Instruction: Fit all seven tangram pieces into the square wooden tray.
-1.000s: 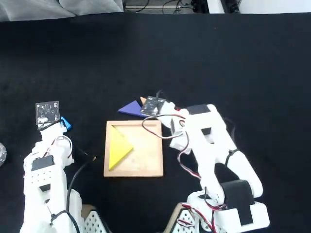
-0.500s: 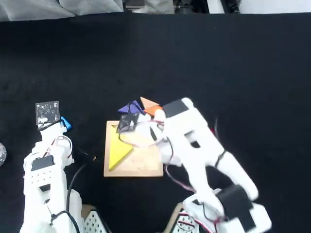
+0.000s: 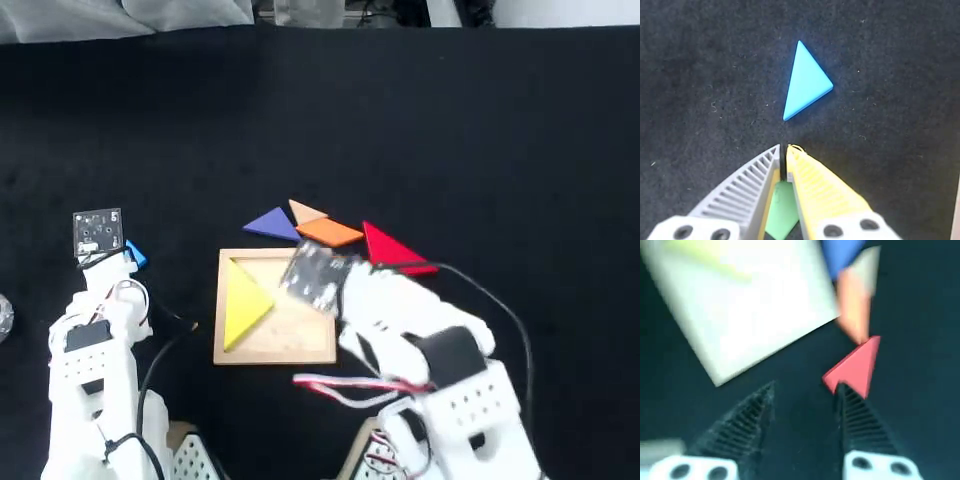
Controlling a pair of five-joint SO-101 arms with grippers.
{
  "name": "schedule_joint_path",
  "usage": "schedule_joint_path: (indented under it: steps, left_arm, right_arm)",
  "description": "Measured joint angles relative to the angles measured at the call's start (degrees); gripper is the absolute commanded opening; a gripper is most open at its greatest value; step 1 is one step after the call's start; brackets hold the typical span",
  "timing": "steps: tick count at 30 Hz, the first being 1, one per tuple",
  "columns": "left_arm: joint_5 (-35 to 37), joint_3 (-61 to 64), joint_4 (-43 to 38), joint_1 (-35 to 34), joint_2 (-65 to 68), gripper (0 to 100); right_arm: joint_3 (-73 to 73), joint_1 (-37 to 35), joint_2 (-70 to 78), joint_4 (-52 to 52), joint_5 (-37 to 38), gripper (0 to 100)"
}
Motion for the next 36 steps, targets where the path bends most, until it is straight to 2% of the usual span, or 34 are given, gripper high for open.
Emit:
schedule_joint_path:
  steps: [5,10,13,18,25,31,36]
  left_arm:
    - [0.0,0.0,0.0,0.0,0.0,3]
    - [0.0,0.0,0.0,0.0,0.0,3]
    - [0.0,0.0,0.0,0.0,0.0,3]
    - [0.0,0.0,0.0,0.0,0.0,3]
    - [0.0,0.0,0.0,0.0,0.0,3]
    - [0.0,0.0,0.0,0.0,0.0,3]
    - [0.0,0.0,0.0,0.0,0.0,3]
  right_arm:
    - [3.08,4.31,6.86,-10.29,-1.41,21.7]
    - [1.14,4.48,21.1,-13.71,-1.49,36.0]
    - [-2.9,5.19,30.33,-13.89,-1.05,34.2]
    - [-8.62,6.51,44.22,-14.59,5.01,30.8]
    - [-16.97,14.42,55.56,-14.59,6.42,30.8]
    - [-17.05,10.2,60.4,-14.68,7.47,30.5]
    - [-17.67,8.79,61.01,-17.58,5.1,30.4]
